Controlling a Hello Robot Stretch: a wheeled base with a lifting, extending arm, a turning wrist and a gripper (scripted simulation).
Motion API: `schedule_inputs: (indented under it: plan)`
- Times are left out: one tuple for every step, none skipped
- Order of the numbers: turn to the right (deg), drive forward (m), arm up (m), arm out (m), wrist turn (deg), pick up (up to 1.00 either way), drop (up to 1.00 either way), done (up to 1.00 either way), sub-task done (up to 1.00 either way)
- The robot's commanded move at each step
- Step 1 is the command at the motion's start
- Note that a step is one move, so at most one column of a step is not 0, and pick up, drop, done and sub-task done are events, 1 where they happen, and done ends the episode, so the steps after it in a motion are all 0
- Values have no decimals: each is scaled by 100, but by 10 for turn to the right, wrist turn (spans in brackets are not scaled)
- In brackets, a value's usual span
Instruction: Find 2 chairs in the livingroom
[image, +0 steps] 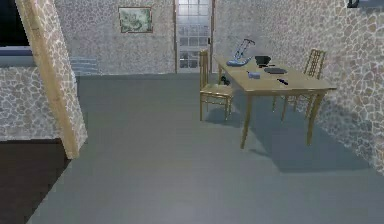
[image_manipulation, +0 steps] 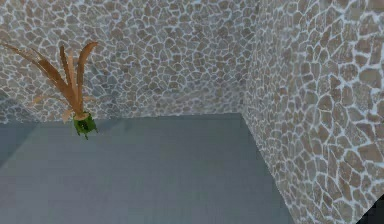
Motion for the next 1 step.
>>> schedule_inputs:
  plan:
    - [0, 100, 0, 0, 0, 0, 0, 0, 0]
